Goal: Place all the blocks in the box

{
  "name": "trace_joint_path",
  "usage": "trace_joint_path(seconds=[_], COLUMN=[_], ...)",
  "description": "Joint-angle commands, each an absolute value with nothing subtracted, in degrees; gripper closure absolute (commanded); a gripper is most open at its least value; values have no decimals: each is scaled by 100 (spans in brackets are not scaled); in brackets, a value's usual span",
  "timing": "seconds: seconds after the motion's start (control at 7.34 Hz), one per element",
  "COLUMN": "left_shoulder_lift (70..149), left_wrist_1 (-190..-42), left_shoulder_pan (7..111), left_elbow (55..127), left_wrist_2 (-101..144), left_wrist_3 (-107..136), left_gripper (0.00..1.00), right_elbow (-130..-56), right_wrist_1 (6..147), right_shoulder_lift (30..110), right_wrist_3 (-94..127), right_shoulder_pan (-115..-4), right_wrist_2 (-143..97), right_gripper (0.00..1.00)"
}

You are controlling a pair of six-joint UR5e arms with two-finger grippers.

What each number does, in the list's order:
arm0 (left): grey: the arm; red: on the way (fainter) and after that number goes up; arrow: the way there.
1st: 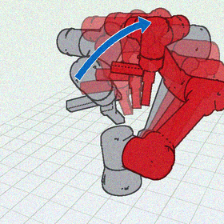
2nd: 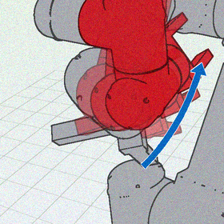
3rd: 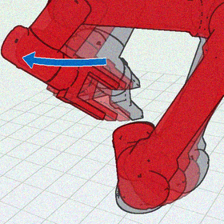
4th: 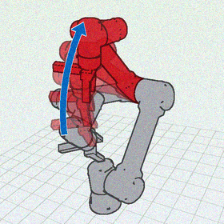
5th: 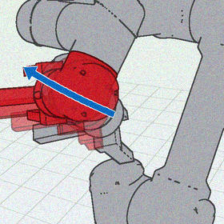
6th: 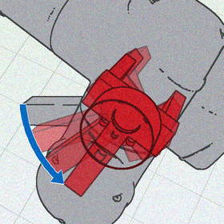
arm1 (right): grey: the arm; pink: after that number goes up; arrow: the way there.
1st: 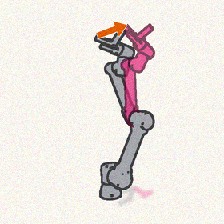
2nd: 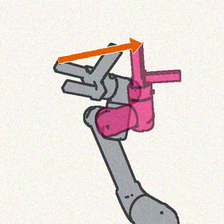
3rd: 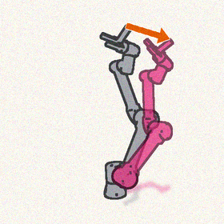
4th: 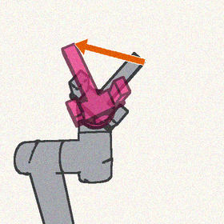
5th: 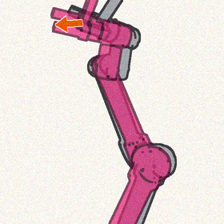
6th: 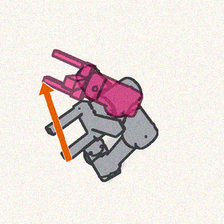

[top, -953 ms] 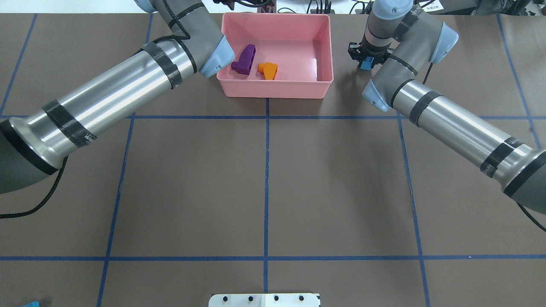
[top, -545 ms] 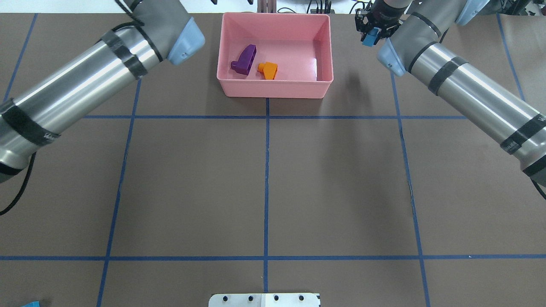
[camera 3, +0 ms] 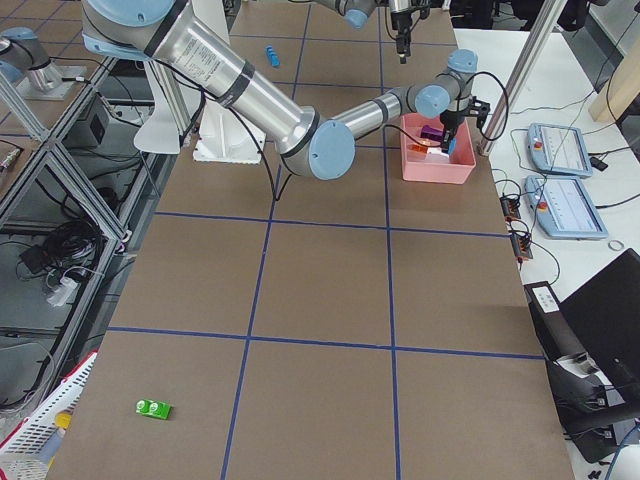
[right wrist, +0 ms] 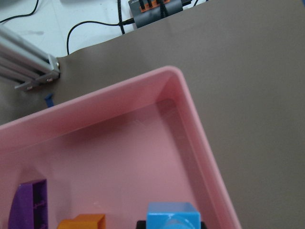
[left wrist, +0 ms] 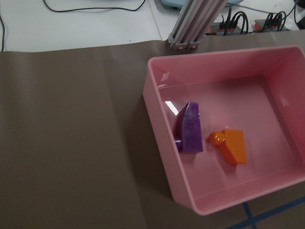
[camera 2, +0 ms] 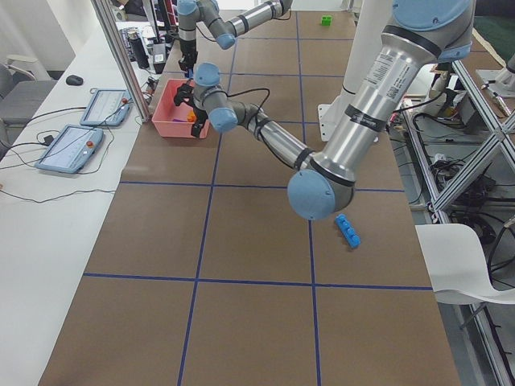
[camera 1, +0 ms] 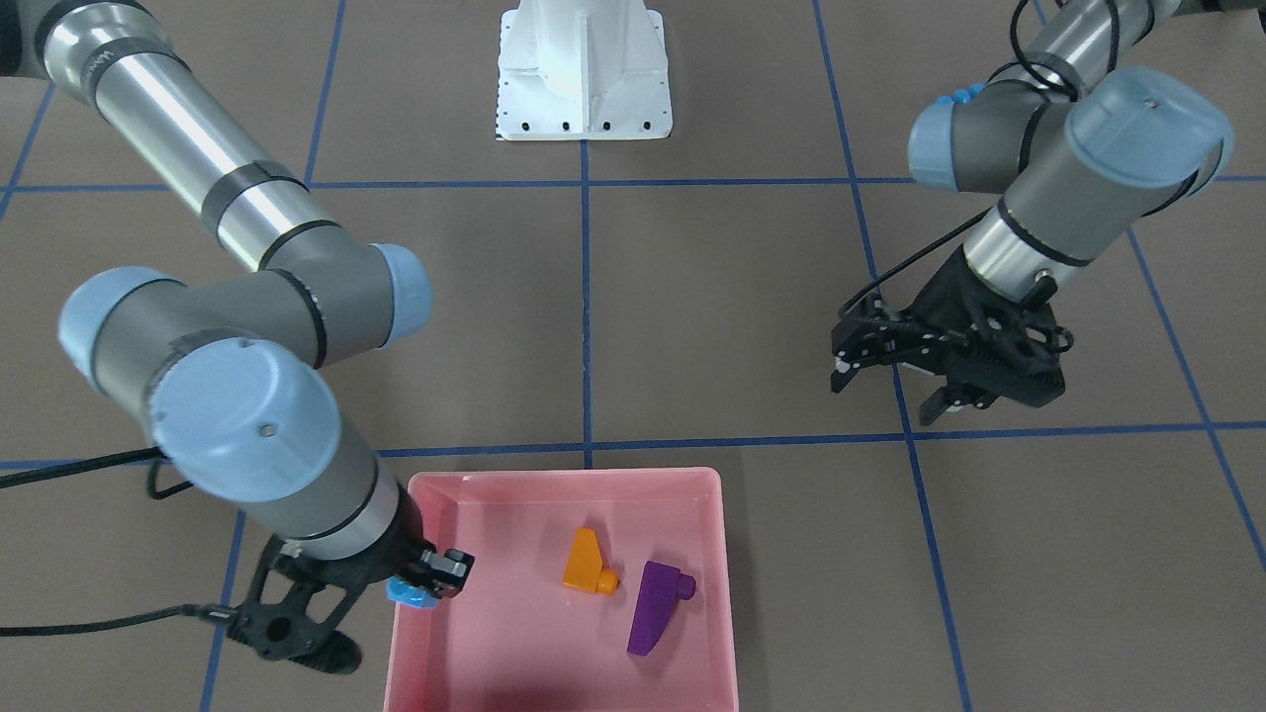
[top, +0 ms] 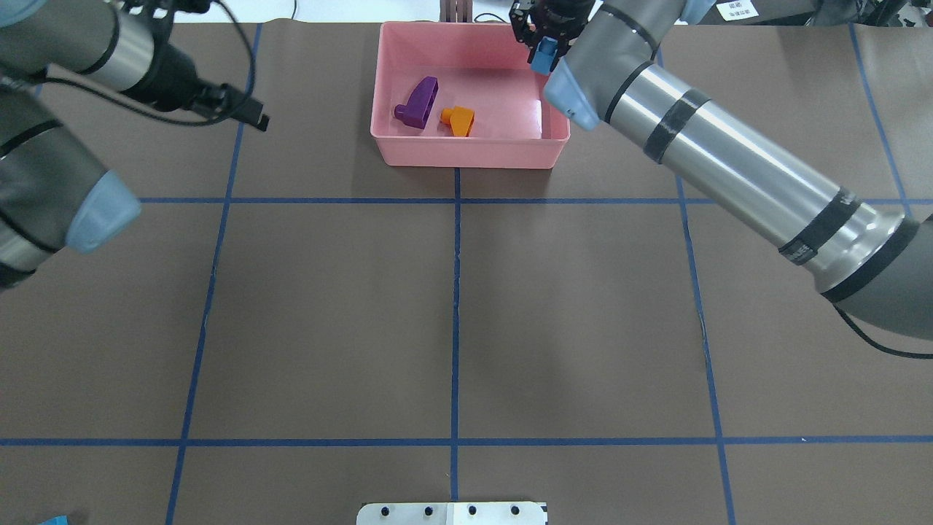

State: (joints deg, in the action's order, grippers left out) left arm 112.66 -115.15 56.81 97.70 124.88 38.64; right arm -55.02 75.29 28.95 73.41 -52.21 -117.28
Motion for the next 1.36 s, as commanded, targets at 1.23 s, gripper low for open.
trace_joint_path(seconds=[1.23], left_shoulder_lift=[6241], left_wrist_1=[-13004], left_shoulder_pan=[3363], left_elbow=[11663], left_wrist_2=[11632], left_wrist_3=[2352], left_gripper=[0], right_elbow=[-11404], right_wrist_1=[9589], right_shoulder_lift=[7920], right_wrist_3=[4955], right_shoulder_pan=[-5835], right_wrist_2=[-12313], right_gripper=[1])
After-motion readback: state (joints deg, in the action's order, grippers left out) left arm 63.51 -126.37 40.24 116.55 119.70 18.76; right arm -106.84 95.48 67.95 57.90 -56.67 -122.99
